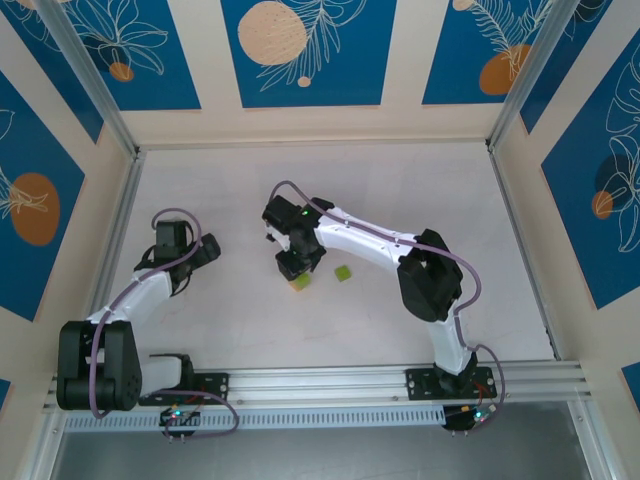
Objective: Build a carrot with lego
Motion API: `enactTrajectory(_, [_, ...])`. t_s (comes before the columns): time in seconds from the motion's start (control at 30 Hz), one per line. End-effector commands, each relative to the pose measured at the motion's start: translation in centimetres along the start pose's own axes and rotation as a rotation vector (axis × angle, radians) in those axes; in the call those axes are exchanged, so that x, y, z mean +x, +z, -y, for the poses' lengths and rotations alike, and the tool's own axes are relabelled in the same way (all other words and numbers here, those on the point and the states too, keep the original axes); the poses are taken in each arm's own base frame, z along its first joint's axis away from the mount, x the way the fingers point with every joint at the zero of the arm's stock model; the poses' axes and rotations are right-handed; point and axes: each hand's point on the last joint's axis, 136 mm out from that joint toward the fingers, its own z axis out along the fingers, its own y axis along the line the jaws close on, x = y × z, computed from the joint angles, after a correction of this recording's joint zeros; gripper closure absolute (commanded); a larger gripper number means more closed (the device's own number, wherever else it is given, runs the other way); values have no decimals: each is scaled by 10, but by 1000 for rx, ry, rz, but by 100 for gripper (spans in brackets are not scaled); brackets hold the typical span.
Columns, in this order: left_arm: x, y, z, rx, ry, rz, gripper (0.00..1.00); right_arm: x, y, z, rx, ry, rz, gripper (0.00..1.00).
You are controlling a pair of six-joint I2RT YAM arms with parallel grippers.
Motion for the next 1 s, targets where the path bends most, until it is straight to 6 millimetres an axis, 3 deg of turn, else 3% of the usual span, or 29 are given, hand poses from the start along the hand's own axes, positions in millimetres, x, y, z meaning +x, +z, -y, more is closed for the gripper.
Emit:
enactTrajectory(0.0, [-1,0,-5,-6,-25,8,3,80,69,3,35,-12,-352,64])
enactTrajectory(0.3, [-2,0,-4,-4,-23,10,3,82,71,0,27,-17,-362,65])
enactTrajectory(0.63, [-2,-1,-5,-5,-25,10,3,48,27,2,29,-66,-218,66])
enactTrajectory(0.8, [-3,-1,-3,0,-25,11,3,35,4,13,64,-84,-173,66])
enactTrajectory(0.97, [-3,-1,-3,-1,-24,10,3,29,-4,18,56,-71,-141,66])
